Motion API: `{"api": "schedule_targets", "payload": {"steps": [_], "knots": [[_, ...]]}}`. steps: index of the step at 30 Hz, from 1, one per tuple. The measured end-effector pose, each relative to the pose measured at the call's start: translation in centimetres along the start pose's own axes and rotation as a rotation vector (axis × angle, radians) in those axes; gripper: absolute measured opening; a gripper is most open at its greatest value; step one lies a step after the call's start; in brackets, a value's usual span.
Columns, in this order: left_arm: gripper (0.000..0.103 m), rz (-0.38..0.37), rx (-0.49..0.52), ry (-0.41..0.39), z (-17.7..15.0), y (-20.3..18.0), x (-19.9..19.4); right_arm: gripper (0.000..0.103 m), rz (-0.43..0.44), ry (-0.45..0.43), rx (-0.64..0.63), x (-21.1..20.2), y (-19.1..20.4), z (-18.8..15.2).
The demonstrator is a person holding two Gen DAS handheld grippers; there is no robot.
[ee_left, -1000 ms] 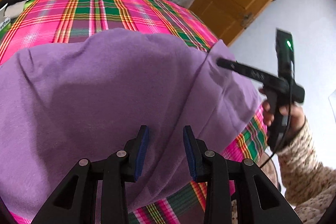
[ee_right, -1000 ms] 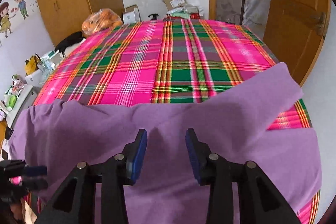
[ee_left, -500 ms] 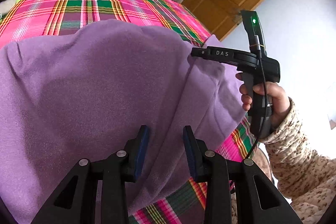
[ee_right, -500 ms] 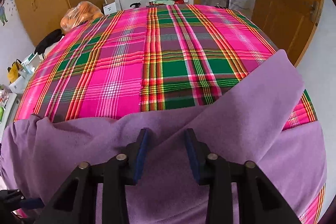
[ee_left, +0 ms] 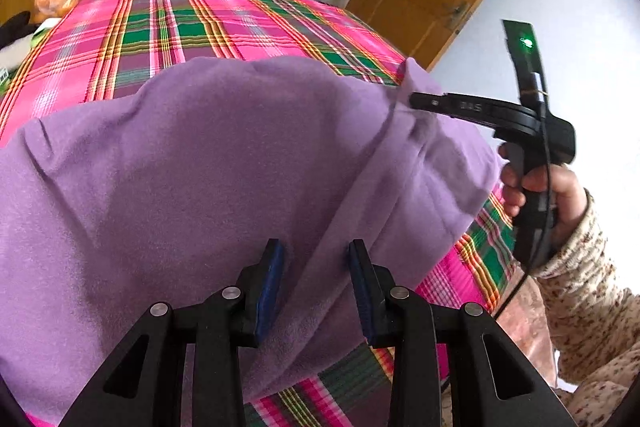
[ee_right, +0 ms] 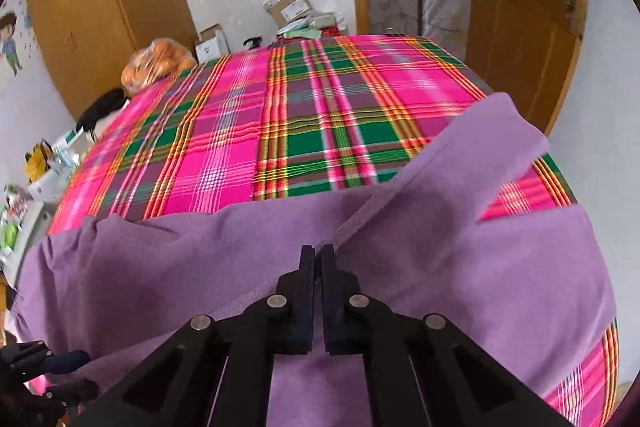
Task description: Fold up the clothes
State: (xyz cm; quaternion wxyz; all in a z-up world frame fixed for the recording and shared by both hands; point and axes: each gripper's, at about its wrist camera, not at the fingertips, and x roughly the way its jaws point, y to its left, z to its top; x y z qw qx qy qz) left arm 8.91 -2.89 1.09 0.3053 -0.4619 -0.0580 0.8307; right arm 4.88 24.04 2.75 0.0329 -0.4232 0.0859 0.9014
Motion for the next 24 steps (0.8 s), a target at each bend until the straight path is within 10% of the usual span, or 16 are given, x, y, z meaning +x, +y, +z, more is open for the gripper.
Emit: {"api": "schedule_targets", "payload": {"steps": [8,17,24], "knots": [[0.035,0.079,0.04,0.0,-0.1,-1.2,0.4,0.001,0.049,-0.005,0.082,-1.6,-1.9,-2.2],[0.035,-0.007,-0.008,-0.002,-0.3,-0.8,-0.1,0.002,0.069,0.028,0.08,-0.3,-1.4,-1.1],[0.035,-0.017,-0.009,0.011,-0.5,-1.1,0.2,0.04,0.047,0.03,0.064,1.5,-0.1,1.5]]}}
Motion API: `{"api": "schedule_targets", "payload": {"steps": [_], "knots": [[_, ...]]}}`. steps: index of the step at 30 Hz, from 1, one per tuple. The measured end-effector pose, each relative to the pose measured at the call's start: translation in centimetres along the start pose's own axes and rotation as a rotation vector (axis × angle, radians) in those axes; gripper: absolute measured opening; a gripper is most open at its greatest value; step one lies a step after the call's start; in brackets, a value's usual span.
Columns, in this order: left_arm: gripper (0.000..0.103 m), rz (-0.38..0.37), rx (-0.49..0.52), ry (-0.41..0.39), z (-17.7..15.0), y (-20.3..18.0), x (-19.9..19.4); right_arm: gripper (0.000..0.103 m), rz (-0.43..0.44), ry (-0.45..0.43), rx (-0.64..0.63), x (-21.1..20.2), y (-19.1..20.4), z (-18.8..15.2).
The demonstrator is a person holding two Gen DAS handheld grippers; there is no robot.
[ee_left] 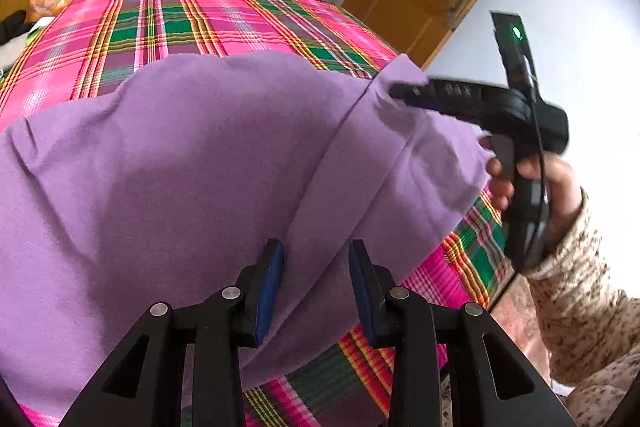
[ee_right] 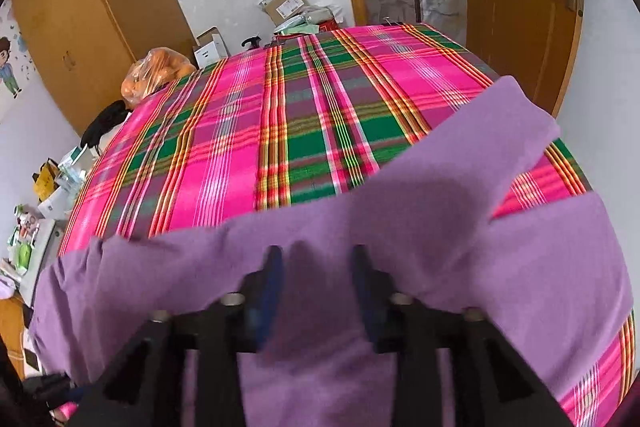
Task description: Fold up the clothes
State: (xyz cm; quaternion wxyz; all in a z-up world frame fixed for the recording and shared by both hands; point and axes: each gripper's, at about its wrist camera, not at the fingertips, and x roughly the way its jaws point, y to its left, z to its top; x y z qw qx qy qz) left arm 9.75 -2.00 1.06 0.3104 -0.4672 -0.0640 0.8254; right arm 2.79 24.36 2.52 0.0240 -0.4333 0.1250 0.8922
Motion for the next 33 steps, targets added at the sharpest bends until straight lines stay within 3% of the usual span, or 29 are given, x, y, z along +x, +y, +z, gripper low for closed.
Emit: {"api": "schedule_targets", "payload": {"steps": [8,10,11,12,22,33], "knots": [[0.035,-0.003,-0.017,0.009,-0.3,0.5,0.1,0.038,-0.06,0.054,0.012,3.3,0.3,1.1],[0.035,-0.005,-0.022,0.01,-0.4,0.6,0.1,0.024,-0.036,0.047,0.03,3.4,-0.1,1.1],[0.035,-0.007,-0.025,0.01,-0.4,0.7,0.1,0.009,-0.022,0.041,0.032,3.3,-0.2,1.1],[0.035,-0.009,-0.026,0.009,-0.5,0.7,0.0,0.005,-0.007,0.041,0.028,3.2,-0.3,1.0],[0.035,0.013,-0.019,0.009,-0.4,0.4,0.2,0.003,0.02,-0.082,0.087,-1.1,-2.2,-0.9],[0.035,0.071,-0.013,0.014,0.0,-0.5,0.7,0.002,0.109,-0.155,0.259,-5.6,-6.1,-5.4]]}}
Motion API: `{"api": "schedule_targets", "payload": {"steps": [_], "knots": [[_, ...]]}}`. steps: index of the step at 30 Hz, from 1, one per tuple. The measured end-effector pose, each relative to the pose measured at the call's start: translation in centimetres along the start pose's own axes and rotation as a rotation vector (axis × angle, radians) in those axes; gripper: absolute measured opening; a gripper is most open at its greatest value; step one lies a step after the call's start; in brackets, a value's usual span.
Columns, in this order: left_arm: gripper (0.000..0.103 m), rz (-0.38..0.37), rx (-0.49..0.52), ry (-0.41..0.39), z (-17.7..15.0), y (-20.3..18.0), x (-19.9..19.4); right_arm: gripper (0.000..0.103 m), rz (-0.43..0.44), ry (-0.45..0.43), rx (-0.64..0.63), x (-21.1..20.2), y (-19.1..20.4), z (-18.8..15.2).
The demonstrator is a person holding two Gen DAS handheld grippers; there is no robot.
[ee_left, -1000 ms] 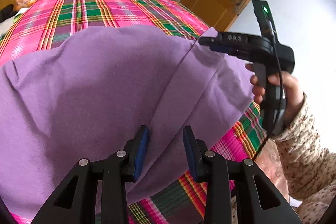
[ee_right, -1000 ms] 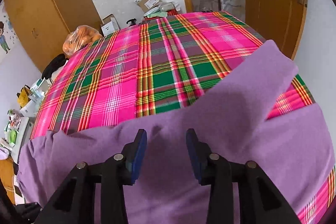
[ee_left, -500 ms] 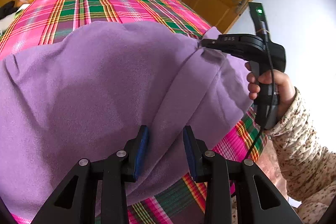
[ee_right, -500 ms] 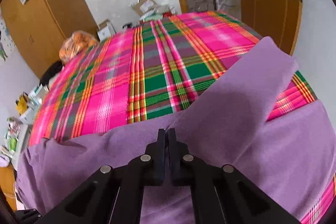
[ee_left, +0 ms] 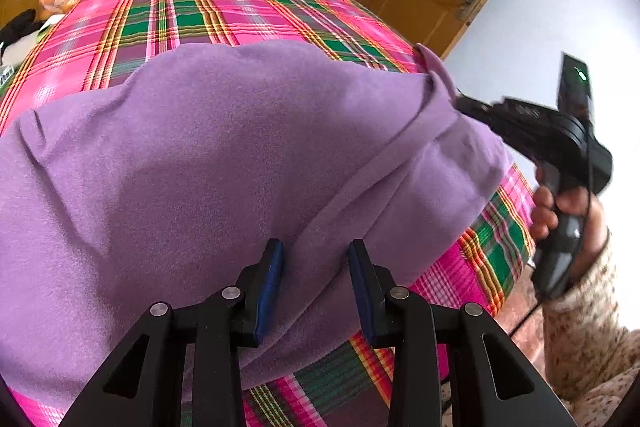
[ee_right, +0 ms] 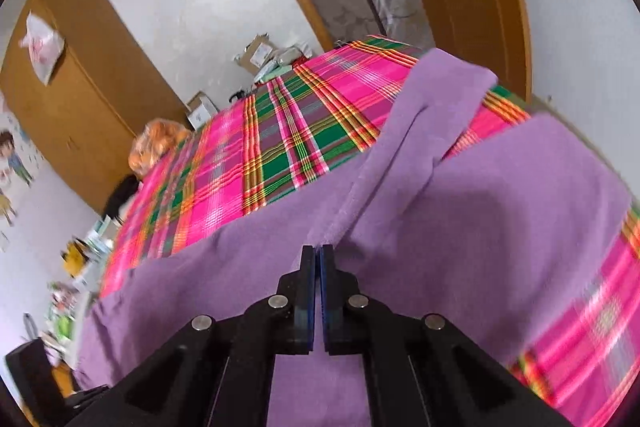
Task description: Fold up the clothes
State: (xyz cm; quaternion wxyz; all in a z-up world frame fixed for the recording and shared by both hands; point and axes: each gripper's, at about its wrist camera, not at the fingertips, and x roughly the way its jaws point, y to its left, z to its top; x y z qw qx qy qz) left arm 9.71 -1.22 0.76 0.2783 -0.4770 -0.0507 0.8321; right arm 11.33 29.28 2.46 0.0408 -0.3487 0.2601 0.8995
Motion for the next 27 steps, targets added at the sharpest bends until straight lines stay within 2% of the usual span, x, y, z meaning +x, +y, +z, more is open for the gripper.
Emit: {"api": "schedule_targets", "payload": {"steps": [4,9,15,18,19,21,23,27], "knots": [[0.035,0.009,-0.008,0.0,-0.1,-0.1,0.0,0.002,-0.043,-0.008,-0.055,-0.8,-0.1,-1.0],[0.035,0.004,-0.019,-0.006,0.0,-0.2,-0.1,0.002,-0.038,-0.029,-0.004,-1.8,-1.6,-1.4],[0.035,0.024,0.005,0.002,-0.1,-1.0,0.3,0.003,-0.059,0.057,-0.007,-0.1,-2.5,-2.1],[0.035,0.021,0.006,0.0,0.0,-1.0,0.3,0.005,-0.034,0.068,0.006,0.0,-2.8,-1.9],[0.035,0.02,0.003,0.001,0.0,-1.0,0.4,0.007,-0.029,0.057,0.012,-0.1,-2.9,-1.7],[0.035,0.013,0.0,0.001,0.0,-1.1,0.4,0.028,-0.021,0.038,0.019,-0.3,-3.1,-1.2],[0.035,0.011,0.003,0.002,0.0,-1.2,0.5,0.038,-0.013,0.025,0.023,-0.3,-3.2,-0.6],[0.035,0.003,0.012,0.001,0.0,-1.5,0.6,0.038,-0.045,0.025,0.02,0.7,-3.4,1.0]]}}
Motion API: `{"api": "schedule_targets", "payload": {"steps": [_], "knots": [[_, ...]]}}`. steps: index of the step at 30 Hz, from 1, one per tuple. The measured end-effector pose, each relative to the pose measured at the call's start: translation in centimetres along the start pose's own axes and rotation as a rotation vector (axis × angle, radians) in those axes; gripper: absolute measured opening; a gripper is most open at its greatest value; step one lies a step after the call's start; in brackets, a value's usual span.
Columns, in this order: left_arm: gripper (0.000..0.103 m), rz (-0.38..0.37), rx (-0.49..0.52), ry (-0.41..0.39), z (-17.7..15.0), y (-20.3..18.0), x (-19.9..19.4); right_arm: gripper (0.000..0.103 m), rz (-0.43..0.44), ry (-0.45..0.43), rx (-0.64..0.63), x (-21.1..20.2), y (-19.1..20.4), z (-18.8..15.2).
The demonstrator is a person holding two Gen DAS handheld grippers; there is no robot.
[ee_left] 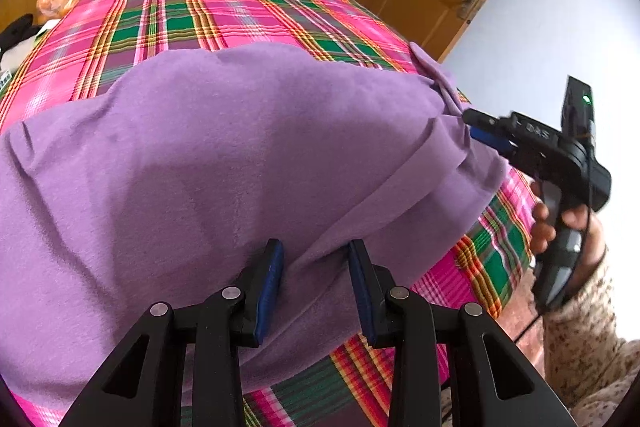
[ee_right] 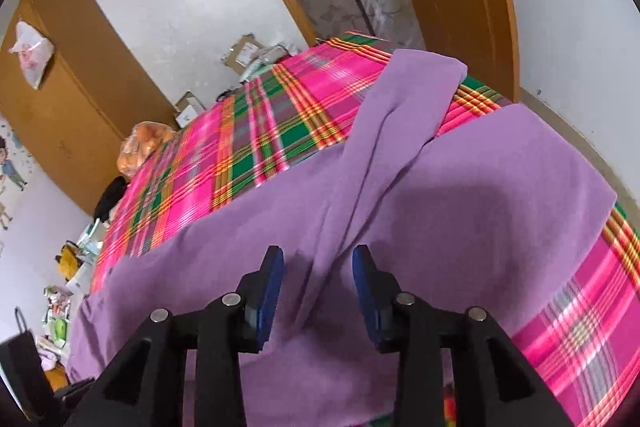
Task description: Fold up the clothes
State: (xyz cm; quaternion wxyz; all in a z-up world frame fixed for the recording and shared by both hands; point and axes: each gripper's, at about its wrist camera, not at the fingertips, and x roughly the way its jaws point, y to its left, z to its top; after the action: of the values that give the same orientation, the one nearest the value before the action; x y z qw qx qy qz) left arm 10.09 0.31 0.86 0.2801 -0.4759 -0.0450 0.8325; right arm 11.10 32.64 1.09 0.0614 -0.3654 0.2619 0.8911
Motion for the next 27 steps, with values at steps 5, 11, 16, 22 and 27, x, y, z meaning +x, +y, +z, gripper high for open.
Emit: {"api": "schedule_targets", "payload": {"steps": [5,11,16,22,27], "knots": [[0.035,0.009,0.018,0.004,0.1,-0.3,0.2,0.037,0.013,0.064,0.037,2.5,-0.6,1.2],[0.035,0.026,0.04,0.016,0.6,-0.7,0.7,0.012,-0.005,0.057,0.046,3.3,-0.9,1.3],[0.035,0.04,0.058,0.015,1.0,-1.0,1.1,0.01,0.017,-0.007,0.035,1.8,-0.6,1.8],[0.009,0.04,0.064,-0.003,1.2,-1.0,0.7,0.01,0.044,-0.06,0.022,0.0,0.4,2.1],[0.007,0.026,0.079,-0.082,1.2,-1.4,-1.3,0.01,0.059,-0.12,-0.002,-2.2,1.6,2.4]]}}
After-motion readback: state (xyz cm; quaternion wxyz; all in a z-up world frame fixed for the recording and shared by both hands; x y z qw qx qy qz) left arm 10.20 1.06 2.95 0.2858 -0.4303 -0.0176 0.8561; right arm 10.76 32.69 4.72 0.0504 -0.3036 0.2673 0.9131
